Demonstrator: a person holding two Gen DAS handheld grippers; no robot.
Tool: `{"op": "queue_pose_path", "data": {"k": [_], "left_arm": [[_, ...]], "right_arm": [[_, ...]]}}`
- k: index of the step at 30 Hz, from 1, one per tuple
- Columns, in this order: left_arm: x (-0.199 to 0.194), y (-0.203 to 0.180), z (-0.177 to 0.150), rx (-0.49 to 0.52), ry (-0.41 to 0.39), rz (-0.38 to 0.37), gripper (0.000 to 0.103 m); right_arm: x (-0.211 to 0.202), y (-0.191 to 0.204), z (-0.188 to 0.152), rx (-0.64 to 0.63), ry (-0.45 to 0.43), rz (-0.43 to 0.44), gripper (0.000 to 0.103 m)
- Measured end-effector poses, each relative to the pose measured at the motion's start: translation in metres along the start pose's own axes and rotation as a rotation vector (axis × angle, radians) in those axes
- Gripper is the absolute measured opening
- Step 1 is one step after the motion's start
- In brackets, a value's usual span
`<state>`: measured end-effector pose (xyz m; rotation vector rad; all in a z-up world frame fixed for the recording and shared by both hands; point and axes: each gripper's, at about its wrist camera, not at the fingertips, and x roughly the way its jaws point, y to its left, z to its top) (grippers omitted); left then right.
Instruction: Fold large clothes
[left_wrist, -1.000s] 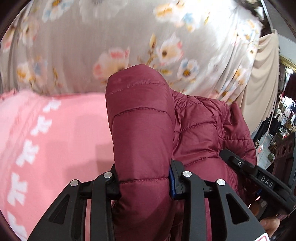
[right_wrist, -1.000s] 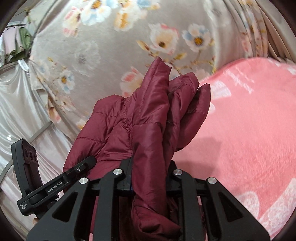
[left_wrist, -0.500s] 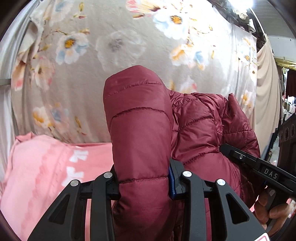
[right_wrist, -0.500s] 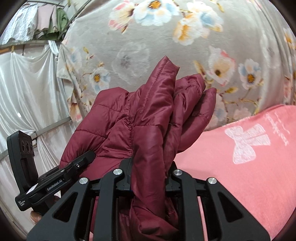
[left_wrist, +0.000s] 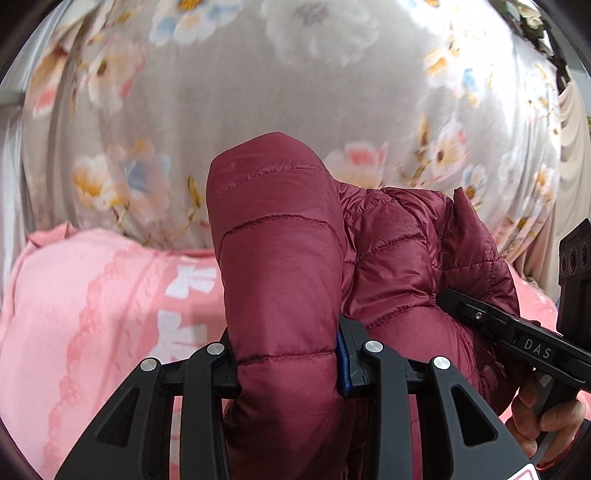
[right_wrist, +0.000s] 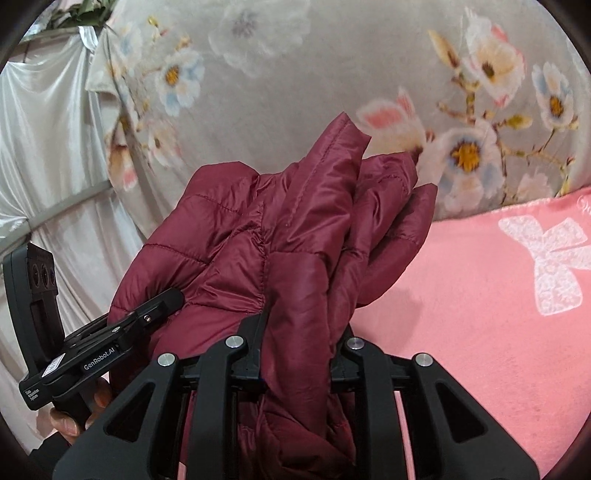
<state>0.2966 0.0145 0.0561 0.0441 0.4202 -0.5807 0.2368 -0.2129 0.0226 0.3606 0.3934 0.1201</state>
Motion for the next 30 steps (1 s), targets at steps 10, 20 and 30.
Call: {"op": "queue_pose_path", "data": {"k": [10,20,30], "left_arm": [[0.066,0.022,-0.037,-0.014,0.099,0.027,0.031],[0.094,0.030,-0.063,-0.005,0.146,0.068,0.033],[0.103,0.030,-0.068,0.009,0.174,0.123,0.041]], "right_arm": [[0.066,-0.026,-0.034,0.026,0.091,-0.045,0.019],[0.091,-0.048,-0.062,0.082,0.149,-0.067,0.020],[0.098,-0.051,-0.063,0.098,0.181,-0.083,0.025]]}}
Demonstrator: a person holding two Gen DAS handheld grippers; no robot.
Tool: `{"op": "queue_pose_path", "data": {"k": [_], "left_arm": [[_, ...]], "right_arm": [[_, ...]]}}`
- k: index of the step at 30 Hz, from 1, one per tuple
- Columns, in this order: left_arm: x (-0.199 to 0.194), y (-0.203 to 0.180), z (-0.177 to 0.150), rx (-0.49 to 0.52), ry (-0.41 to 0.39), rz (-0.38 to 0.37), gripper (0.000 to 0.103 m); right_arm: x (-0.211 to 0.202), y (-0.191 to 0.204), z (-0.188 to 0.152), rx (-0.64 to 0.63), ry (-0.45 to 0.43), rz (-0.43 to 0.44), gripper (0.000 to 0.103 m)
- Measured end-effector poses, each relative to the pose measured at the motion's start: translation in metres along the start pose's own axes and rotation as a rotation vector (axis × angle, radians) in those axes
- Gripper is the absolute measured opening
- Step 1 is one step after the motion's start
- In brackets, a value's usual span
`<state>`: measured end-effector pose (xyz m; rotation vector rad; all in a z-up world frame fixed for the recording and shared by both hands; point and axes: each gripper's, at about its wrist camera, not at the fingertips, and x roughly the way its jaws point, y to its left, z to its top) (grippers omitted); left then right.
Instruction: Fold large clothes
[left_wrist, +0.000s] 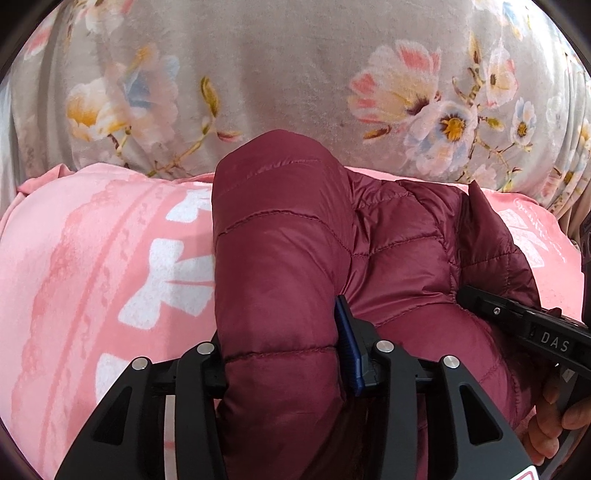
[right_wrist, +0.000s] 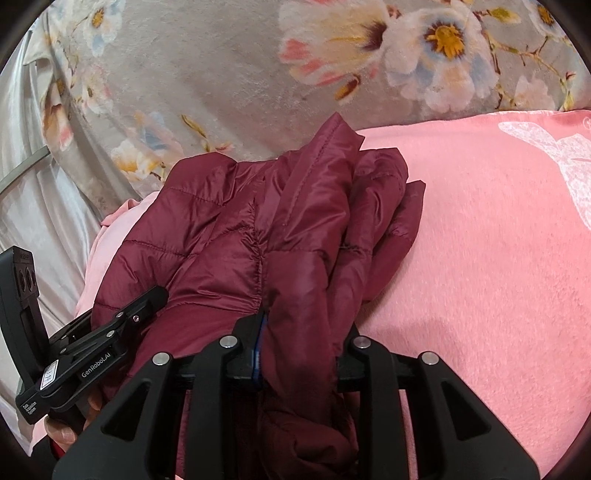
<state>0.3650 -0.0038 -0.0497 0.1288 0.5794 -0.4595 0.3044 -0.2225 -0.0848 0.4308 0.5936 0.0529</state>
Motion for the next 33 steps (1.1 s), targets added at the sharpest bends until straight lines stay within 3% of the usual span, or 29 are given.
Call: {"op": "queue_pose_path", "data": {"k": [6,8,15,18,20,22,27,33], "left_arm": [[0.011,0.011,0.000,-0.050,0.057,0.009,0.058],[0.011,0.015,0.000,-0.072,0.070,0.016,0.068],[-0.027,0.031,-0.002,-0.084,0.093,0.151,0.078],[-0.035,0.033,0.014,-0.101,0.139,0.264,0.078],[-0.038,0.032,0.026,-0.133,0.161,0.302,0.078],[-0.036,0.029,0.038,-0.173,0.179,0.322,0.078],[-0.020,0.004,0.053,-0.144,0.174,0.376,0.078],[0.023,-0.010,0.039,-0.135,0.237,0.366,0.079]], "right_arm": [[0.005,-0.005,0.002,0.029,0.034,-0.014,0.040],[0.000,-0.008,0.001,0.036,0.044,-0.046,0.054],[-0.054,-0.016,-0.001,0.002,0.032,-0.143,0.056],[-0.071,0.001,0.015,-0.060,-0.016,-0.236,0.040],[-0.072,0.017,0.028,-0.102,-0.034,-0.269,0.027],[-0.066,0.035,0.039,-0.150,-0.053,-0.297,0.022],[-0.022,0.047,0.053,-0.176,-0.015,-0.336,0.016],[0.023,0.029,0.039,-0.144,0.028,-0.388,0.016]]}}
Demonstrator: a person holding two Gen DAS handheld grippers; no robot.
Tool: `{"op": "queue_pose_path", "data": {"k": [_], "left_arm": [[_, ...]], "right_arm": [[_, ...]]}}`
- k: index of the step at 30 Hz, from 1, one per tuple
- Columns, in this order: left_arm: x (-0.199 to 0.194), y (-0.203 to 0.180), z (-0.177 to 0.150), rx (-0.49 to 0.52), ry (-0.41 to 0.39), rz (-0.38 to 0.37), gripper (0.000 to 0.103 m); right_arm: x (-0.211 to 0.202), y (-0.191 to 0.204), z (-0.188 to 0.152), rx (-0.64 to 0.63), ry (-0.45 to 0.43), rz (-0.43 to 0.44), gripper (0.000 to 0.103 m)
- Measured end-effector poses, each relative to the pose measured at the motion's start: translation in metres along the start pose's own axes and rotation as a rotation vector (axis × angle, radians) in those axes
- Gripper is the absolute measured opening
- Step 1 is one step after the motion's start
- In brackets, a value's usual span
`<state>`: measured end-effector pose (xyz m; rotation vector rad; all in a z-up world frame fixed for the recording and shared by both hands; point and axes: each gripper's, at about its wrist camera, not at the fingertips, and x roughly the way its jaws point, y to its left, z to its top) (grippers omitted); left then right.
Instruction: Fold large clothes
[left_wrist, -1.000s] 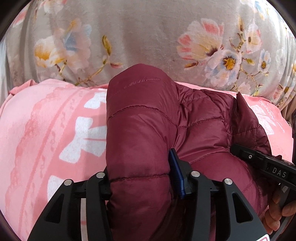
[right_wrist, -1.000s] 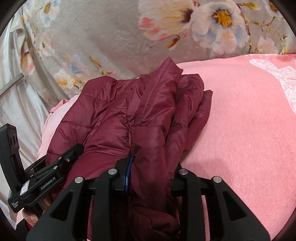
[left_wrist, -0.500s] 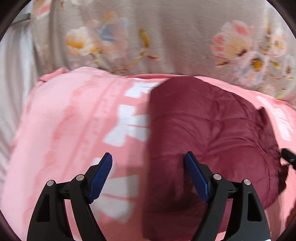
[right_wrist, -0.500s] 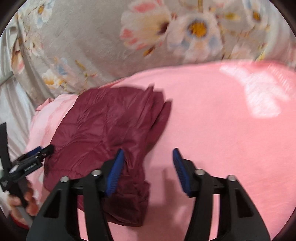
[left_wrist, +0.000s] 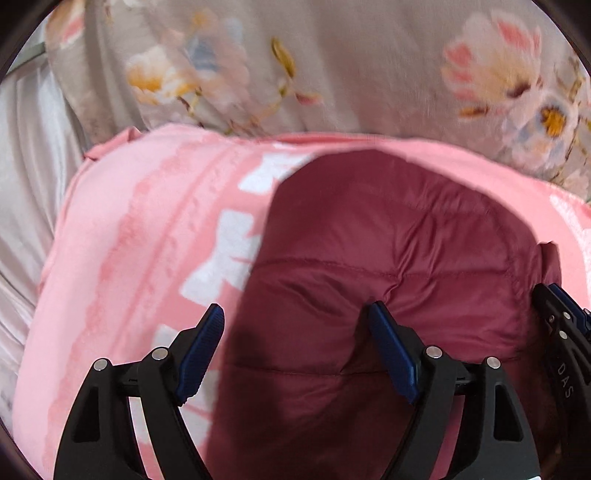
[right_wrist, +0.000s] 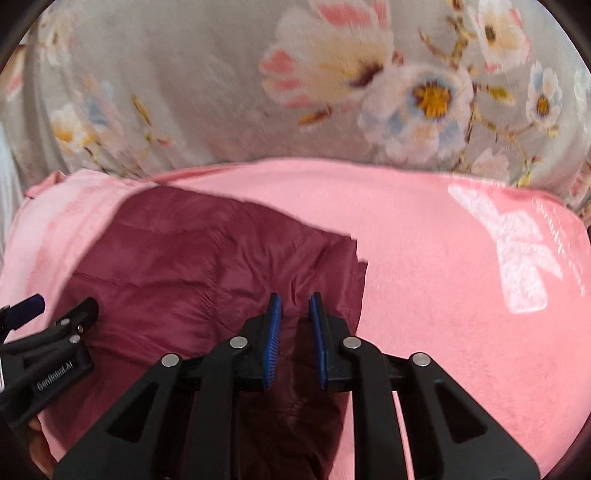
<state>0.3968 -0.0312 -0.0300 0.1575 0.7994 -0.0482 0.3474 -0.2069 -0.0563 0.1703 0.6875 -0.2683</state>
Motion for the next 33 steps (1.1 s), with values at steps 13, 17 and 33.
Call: {"op": "queue_pose_path", "data": {"k": [13,17,33], "left_arm": [[0.016,-0.008,-0.013,0.005,-0.093,0.017,0.085],[0.016,-0.012,-0.016,0.022,-0.115,0.041,0.085],[0.018,-0.015,-0.017,0.029,-0.122,0.051,0.086]], "right_arm": [[0.017,0.001,-0.018,-0.007,-0.018,0.001,0.015],[0.017,0.001,-0.018,-0.014,-0.018,-0.006,0.015],[0.019,0.002,-0.016,-0.008,-0.006,0.002,0.015]]}}
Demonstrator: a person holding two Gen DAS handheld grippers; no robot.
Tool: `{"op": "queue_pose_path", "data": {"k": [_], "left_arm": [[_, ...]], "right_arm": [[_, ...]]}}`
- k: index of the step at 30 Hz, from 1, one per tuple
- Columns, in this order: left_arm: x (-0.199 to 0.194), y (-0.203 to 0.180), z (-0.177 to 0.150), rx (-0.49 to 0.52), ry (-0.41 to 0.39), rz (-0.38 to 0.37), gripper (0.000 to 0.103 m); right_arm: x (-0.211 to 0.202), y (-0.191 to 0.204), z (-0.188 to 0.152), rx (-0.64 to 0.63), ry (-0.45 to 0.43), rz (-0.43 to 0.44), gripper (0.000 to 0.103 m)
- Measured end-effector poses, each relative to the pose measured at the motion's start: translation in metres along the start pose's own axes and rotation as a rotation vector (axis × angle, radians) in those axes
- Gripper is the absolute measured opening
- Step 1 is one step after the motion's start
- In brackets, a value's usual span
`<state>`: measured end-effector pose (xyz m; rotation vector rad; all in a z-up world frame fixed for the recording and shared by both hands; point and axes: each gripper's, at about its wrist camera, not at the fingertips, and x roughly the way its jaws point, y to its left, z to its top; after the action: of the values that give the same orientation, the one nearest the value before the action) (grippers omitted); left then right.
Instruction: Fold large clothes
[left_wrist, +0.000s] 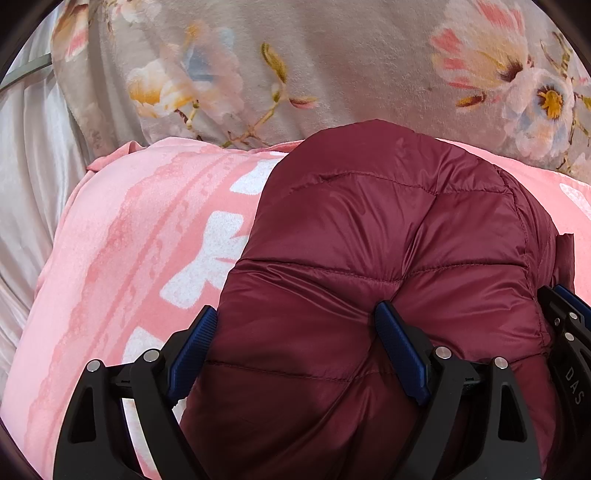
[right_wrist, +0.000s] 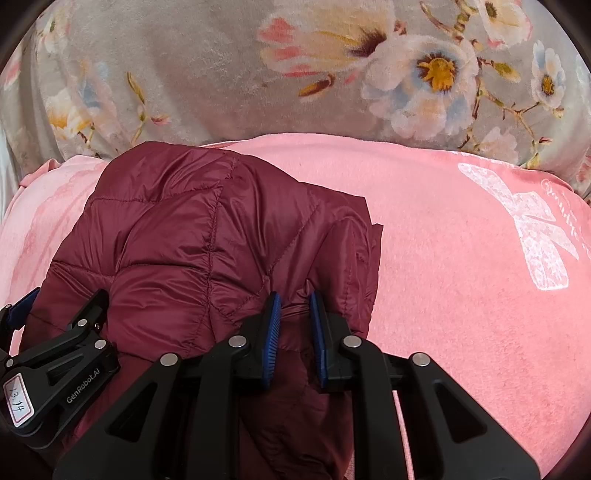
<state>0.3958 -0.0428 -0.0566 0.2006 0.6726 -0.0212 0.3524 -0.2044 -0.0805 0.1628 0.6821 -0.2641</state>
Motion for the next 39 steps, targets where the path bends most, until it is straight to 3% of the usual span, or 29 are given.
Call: {"op": "queue_pose_path", "data": {"k": [7,10,15,19,26,31,39], "left_arm": [[0.001,0.002,0.000,-0.009,0.006,-0.013,0.086],[-0.001,0.009,0.000,-0.039,0.007,-0.052,0.087],[-0.030,0.035,-0.019,-0.073,0.040,-0.093,0.088],[-0.052,0.046,-0.037,-0.045,0.054,-0.081,0.088],[-0.082,0.049,-0.065,-0.009,0.063,-0.042,0.088],[-0.102,0.046,-0.085,0.005,0.083,-0.045,0.087],[-0.143,0.028,-0.132,0.051,0.073,-0.041,0.087]], "right_arm": [[0.001,-0.001,0.002,0.009,0.009,0.003,0.016],[-0.005,-0.008,0.002,0.034,-0.003,0.031,0.018],[-0.055,-0.010,-0.012,-0.010,-0.007,0.042,0.026],[-0.066,-0.013,-0.033,-0.019,0.067,0.072,0.027],[-0.093,-0.021,-0.065,-0.039,0.076,-0.015,0.038],[-0.122,-0.031,-0.078,-0.021,0.082,-0.059,0.038],[-0.173,-0.037,-0.121,-0.027,0.052,-0.058,0.059]]}}
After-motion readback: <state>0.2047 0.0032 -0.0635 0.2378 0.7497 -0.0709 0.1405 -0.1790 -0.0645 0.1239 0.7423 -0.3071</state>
